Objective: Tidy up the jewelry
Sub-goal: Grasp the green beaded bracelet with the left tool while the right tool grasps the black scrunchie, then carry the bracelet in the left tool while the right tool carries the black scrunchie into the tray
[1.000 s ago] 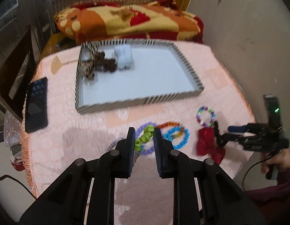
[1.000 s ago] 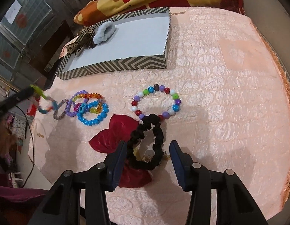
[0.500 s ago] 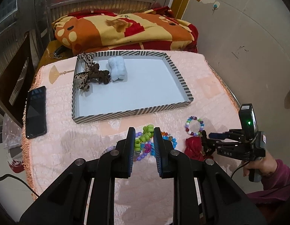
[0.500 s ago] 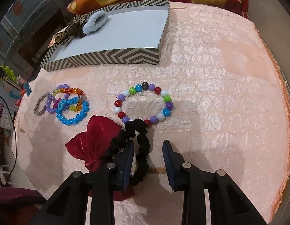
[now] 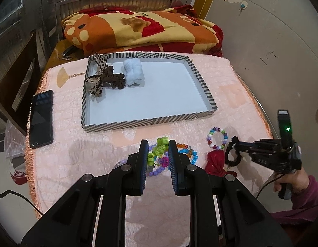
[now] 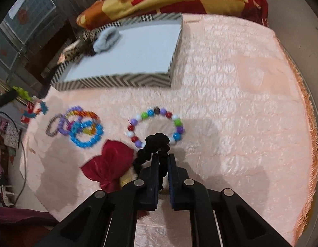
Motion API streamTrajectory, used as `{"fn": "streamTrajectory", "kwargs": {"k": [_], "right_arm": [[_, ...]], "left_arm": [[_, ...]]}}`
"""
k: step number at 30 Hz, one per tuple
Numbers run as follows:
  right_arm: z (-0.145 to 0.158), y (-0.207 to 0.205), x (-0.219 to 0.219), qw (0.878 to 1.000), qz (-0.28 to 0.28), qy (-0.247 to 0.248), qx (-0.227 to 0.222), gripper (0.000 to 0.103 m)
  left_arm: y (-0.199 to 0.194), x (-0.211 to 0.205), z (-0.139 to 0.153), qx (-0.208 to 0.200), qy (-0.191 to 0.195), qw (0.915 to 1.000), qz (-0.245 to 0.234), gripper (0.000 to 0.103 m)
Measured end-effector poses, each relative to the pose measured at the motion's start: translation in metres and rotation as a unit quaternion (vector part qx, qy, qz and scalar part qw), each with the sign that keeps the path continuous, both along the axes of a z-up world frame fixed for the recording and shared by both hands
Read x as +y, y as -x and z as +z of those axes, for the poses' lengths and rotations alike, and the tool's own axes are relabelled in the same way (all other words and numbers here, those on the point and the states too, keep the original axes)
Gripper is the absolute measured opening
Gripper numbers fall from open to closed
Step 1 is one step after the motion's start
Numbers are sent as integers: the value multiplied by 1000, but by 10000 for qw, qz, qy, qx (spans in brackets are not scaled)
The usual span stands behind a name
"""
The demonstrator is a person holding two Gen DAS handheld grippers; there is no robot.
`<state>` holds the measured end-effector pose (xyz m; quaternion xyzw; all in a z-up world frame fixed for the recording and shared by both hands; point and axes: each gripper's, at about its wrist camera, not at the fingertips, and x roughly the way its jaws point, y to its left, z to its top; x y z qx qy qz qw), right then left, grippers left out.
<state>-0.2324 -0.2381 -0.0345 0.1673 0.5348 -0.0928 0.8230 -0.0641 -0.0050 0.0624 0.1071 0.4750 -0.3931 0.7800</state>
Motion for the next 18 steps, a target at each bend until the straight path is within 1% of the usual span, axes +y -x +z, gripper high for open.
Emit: {"fn": "streamTrajectory", "kwargs": {"k": [8, 18], "right_arm": [[40, -13, -1, 9988, 139, 67, -463, 7], [61, -51, -2, 9961, 391, 172, -770, 7]], "left_arm": [[-12, 1, 11, -106, 49, 9999, 115, 18], [-32, -4, 24, -374, -21, 9987, 333, 18]]}}
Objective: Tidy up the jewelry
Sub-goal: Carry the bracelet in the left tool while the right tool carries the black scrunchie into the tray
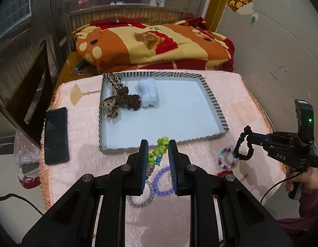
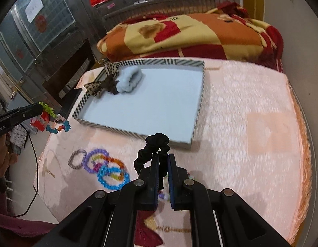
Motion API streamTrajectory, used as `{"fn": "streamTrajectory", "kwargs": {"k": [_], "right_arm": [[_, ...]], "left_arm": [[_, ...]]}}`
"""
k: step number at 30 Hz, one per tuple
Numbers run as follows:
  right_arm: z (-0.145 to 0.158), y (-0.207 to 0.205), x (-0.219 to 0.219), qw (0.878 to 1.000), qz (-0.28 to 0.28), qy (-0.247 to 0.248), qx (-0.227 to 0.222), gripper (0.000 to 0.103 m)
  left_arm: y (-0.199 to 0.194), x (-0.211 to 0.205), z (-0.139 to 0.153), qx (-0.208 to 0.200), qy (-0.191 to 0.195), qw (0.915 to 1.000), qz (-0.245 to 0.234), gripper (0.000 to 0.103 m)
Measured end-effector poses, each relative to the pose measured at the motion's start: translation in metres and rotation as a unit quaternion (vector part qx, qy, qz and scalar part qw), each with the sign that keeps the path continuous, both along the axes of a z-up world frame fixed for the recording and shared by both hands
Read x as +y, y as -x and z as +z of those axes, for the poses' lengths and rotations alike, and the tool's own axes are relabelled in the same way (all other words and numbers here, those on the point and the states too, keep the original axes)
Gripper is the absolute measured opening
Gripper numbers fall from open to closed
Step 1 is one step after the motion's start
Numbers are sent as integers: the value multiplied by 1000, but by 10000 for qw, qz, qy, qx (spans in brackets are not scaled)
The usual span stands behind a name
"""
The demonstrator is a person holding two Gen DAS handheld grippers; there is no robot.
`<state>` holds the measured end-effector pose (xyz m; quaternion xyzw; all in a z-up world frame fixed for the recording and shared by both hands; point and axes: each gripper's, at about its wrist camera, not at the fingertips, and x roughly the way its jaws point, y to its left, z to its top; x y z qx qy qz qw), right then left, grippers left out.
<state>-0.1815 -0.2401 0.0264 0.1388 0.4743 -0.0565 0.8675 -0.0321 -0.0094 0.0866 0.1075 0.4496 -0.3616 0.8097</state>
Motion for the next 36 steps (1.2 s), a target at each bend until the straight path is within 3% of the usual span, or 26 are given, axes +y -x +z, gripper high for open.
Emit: {"fn": "streamTrajectory", "kwargs": {"k": [18, 28, 36], "right_arm": [[7, -58, -4, 9992, 362, 167, -21, 7], [2, -109, -2, 9982, 582, 122, -21, 7], [-25, -166, -9, 9975, 690, 16, 175, 7]], "left_arm": [[-39, -22, -12, -130, -265, 9993, 232, 18], [-69, -34, -29, 91, -355, 9986, 372, 18], [-93, -52, -54, 358, -428, 9975, 424, 18]]}}
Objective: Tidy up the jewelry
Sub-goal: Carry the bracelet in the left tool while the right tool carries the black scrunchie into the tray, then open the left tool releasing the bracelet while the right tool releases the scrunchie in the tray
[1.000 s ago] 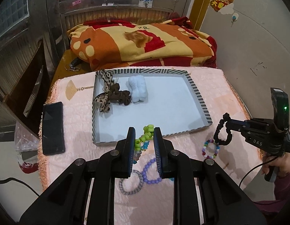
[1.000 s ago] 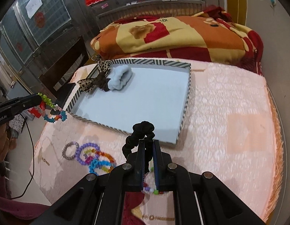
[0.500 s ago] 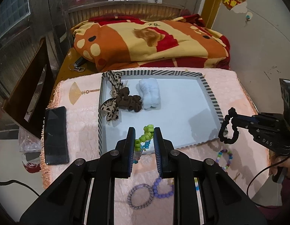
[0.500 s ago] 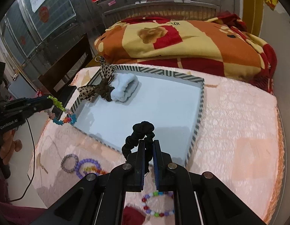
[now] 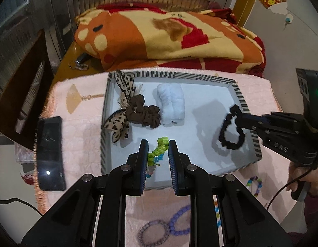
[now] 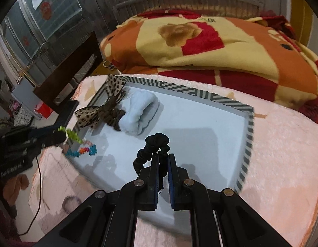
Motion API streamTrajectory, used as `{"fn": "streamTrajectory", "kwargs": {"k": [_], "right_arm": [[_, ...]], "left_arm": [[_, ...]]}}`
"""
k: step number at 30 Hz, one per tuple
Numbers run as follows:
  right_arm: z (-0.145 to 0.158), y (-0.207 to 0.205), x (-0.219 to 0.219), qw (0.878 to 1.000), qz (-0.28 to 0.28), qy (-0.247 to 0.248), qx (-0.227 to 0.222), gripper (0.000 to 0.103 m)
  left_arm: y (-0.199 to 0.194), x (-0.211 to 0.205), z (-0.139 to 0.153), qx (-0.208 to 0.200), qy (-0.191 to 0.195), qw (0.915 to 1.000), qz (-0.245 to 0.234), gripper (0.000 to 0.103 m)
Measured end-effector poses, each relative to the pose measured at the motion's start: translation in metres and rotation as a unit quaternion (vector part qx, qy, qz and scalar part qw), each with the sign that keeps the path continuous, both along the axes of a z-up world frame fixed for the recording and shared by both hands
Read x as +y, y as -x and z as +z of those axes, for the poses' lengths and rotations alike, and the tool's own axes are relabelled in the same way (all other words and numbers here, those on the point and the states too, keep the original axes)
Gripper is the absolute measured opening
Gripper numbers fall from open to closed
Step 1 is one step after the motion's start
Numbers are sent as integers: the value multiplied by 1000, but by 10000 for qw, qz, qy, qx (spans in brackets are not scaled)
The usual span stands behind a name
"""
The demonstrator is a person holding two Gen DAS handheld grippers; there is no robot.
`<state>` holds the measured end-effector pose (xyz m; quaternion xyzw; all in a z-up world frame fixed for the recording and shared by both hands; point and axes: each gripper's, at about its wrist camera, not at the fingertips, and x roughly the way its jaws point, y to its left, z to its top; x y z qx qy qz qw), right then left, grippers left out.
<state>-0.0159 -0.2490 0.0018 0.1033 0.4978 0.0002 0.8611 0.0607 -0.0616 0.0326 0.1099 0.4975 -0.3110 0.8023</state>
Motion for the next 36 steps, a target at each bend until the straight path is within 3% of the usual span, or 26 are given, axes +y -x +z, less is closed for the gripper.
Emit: {"fn": "streamTrajectory", "kwargs": {"k": [9, 18, 21, 25, 27, 31, 36], "right_arm": [[-40, -60, -16, 9990, -102, -251, 352, 7], [-66, -89, -42, 9964, -586, -490, 368, 7], [-65, -90, -45, 9963, -652, -477, 298, 9], [-60, -85, -47, 9965, -647, -481, 234, 15], [-57, -82, -47, 9967, -626, -482, 169, 31], [-42, -71, -46, 9964, -646, -543, 73, 32], [-21, -37, -36, 9969, -569, -552, -16, 32]], "left_arm": [[-36, -2, -44, 452, -211, 9979, 418, 18], [-49, 2, -62, 568, -380, 9958, 607, 18], [-49, 2, -64, 635, -300, 9953, 671, 19], [-48, 3, -64, 632, -324, 9948, 729, 29], [-48, 6, -62, 676, -232, 9943, 787, 37], [-44, 14, -53, 751, -77, 9933, 876, 46], [-26, 27, -36, 489, -120, 9943, 945, 49]]}}
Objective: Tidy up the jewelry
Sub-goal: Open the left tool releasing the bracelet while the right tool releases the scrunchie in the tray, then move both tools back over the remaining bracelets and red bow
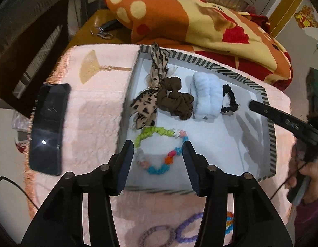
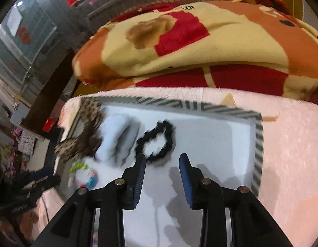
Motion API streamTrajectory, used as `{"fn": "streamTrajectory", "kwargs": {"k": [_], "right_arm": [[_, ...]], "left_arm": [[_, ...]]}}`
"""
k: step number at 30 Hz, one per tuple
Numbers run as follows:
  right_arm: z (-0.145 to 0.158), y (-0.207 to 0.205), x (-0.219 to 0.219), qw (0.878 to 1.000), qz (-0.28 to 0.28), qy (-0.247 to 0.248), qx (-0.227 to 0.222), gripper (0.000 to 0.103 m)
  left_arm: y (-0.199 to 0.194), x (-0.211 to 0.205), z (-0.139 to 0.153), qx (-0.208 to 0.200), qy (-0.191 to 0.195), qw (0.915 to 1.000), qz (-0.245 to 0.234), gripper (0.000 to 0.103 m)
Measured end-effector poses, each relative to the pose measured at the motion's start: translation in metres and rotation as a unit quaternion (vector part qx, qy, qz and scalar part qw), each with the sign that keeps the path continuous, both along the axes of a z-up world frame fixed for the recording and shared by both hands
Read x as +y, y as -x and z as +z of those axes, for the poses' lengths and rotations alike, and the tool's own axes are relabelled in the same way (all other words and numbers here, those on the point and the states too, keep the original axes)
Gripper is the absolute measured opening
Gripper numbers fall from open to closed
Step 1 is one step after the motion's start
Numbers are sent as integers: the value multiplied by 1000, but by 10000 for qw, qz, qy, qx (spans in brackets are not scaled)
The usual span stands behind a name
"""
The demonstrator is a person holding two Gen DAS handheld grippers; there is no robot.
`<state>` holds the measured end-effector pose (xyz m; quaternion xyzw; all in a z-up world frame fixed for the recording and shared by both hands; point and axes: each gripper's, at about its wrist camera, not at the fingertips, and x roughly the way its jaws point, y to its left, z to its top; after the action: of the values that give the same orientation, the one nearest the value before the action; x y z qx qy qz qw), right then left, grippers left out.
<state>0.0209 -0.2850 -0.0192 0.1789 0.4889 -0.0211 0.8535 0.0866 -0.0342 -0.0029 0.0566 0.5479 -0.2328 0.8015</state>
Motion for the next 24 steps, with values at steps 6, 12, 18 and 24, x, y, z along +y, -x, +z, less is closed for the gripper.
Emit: {"fn": "streamTrajectory", "kwargs": {"k": [6, 12, 18, 24], "right_arm": [[15, 43, 15, 9999, 24, 123, -30, 43], [18, 80, 25, 9999, -38, 115, 44, 43], [21, 111, 37, 9999, -8, 101, 97, 43], [19, 137, 51, 9997, 24, 163, 153, 43]], "left_arm": [[22, 13, 6, -99, -132, 9998, 59, 49], [41, 22, 11, -147, -136, 9998, 88, 49], [60, 29, 18, -225, -97, 9996, 152, 49], [80, 35, 21, -342, -185, 9992, 88, 49]]}}
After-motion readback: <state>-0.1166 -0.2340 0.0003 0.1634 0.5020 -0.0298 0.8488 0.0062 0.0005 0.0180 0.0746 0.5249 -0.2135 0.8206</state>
